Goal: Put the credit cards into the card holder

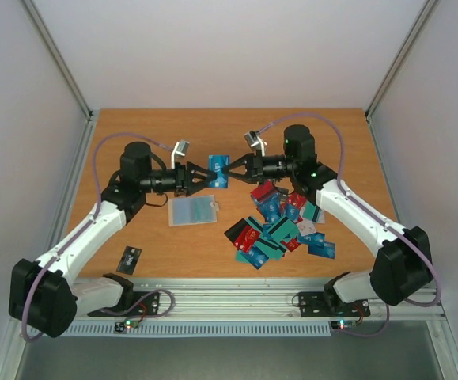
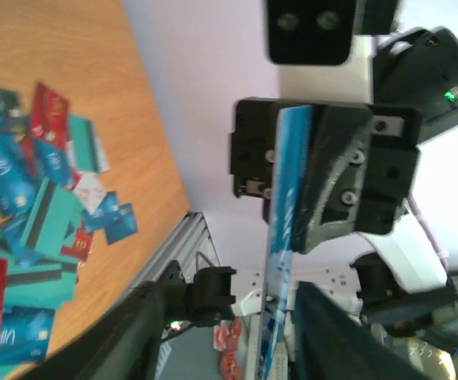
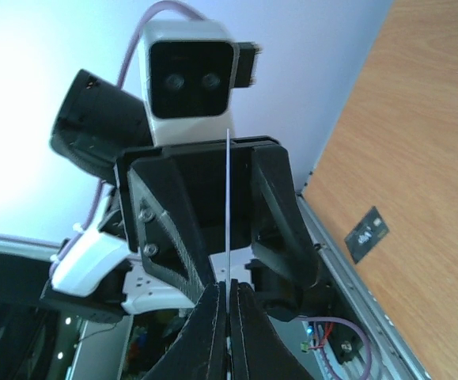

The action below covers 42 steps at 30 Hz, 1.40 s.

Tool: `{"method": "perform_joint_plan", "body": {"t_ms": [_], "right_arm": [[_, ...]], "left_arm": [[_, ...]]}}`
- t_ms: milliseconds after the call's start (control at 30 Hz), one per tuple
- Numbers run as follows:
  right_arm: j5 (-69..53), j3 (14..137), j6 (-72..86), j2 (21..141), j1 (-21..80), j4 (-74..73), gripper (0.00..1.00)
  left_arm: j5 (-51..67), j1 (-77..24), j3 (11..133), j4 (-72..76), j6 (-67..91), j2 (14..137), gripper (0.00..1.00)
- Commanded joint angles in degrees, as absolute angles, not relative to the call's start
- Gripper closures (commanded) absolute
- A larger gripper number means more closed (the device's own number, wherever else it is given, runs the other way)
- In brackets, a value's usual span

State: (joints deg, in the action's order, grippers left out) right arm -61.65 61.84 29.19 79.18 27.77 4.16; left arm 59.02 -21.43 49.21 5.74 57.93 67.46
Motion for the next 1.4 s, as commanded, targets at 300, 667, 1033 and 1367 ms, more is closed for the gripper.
{"method": "perform_joint_plan", "body": {"t_ms": [300, 667, 1033, 1367], "right_arm": [[-52.0, 65.8, 22.3, 92.3, 30.3, -5.8, 0.99], [-44.4, 69.0, 18.2, 103.6, 34.4, -6.1, 0.99], [-40.5, 70.8, 15.7, 110.8, 36.8, -3.7, 0.99], [-39.3, 71.0, 15.0, 114.8, 37.3, -0.3, 0.99]], "left_arm": [[35.3, -10.4, 51.4, -38.9, 28.8, 65.0, 0.53], [30.4, -6.0, 48.6, -38.1, 25.1, 75.2, 0.70], [29.0, -5.8, 49.6, -35.9, 21.7, 85.5, 0.84], [28.7, -5.8, 50.7, -36.7, 18.9, 90.6, 0.94]]}}
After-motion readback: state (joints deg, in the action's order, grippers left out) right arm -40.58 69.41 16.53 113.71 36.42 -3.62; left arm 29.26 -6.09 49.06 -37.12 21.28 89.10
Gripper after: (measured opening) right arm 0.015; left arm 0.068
